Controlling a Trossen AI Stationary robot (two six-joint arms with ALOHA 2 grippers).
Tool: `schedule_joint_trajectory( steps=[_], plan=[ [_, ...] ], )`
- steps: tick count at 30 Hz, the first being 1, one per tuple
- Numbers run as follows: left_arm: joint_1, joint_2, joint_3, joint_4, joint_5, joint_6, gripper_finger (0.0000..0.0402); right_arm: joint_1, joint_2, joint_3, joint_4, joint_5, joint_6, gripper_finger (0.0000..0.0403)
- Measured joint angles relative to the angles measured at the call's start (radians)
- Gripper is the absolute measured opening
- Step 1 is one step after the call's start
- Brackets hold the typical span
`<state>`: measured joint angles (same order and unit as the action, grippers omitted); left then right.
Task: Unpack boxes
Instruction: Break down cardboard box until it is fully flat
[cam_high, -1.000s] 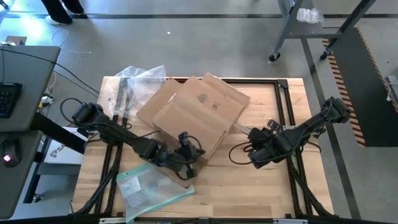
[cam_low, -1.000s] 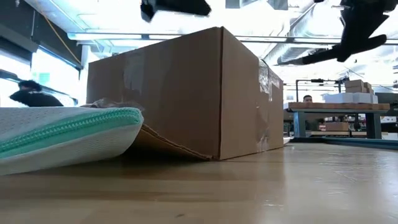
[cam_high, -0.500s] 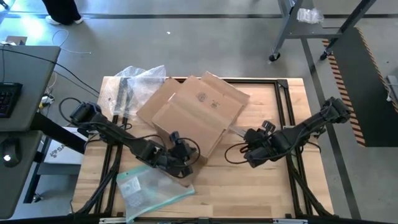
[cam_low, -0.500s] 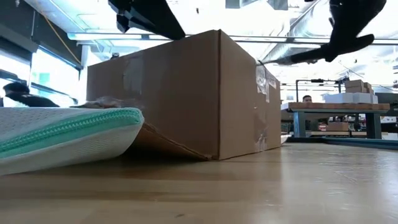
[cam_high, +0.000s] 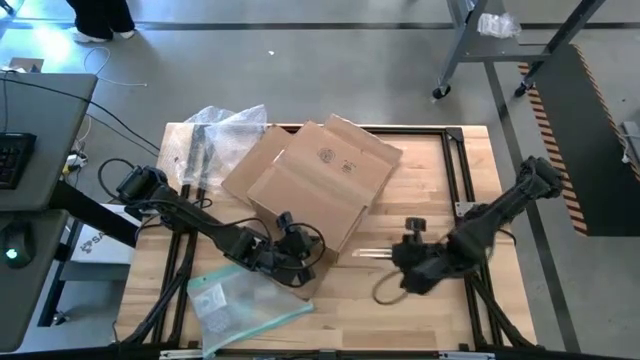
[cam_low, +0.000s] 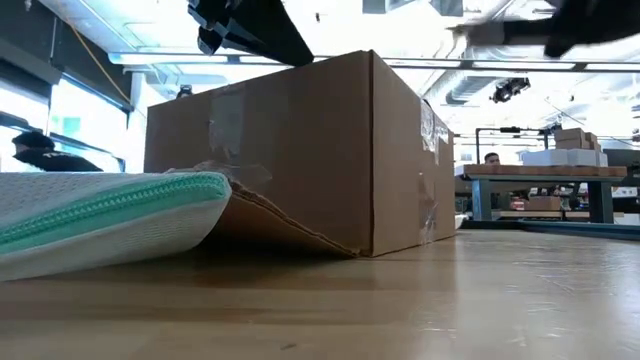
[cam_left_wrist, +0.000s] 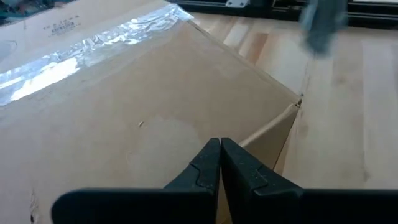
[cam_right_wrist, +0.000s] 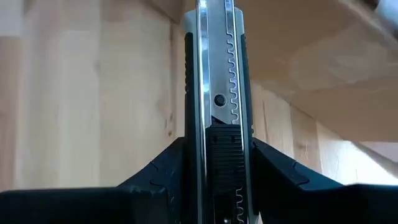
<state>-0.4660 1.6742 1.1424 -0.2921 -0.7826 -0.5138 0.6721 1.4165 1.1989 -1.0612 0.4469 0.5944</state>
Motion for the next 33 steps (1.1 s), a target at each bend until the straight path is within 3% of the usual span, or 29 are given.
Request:
schedule_joint_trajectory(
  steps=[5, 8, 13, 17, 21, 25, 30, 33],
  plan=[
    [-0.004, -0.047, -0.004, 0.194, 0.02, 0.141, 0.0, 0.121, -0.089, -0.106, 0.01, 0.296, 0.243, 0.0124],
    [0.015, -0.12, 0.048, 0.183, 0.011, 0.204, 0.0, 0.154, -0.141, -0.237, 0.065, 0.436, 0.45, 0.0124],
    [0.18, -0.243, 0.114, -0.22, 0.001, 0.129, 0.0, 0.142, -0.167, -0.446, 0.23, 0.689, 0.78, 0.0124],
    [0.439, -0.329, 0.107, -0.522, 0.062, 0.019, 0.0, 0.083, -0.166, -0.588, 0.436, 0.797, 0.911, 0.0124],
    [0.703, -0.345, 0.044, -0.688, 0.148, 0.029, 0.0, 0.018, -0.165, -0.7, 0.692, 0.848, 0.888, 0.0124],
    [0.89, -0.342, -0.083, -0.601, 0.385, 0.143, 0.0, -0.055, -0.164, -0.77, 0.96, 0.862, 0.71, 0.0124],
    [0.936, -0.344, -0.258, -0.315, 0.758, 0.193, 0.0, -0.167, -0.126, -0.798, 1.227, 0.784, 0.456, 0.0124],
    [0.904, -0.348, -0.311, -0.208, 0.868, 0.182, 0.0, -0.233, -0.089, -0.801, 1.336, 0.774, 0.354, 0.0124]
  ],
)
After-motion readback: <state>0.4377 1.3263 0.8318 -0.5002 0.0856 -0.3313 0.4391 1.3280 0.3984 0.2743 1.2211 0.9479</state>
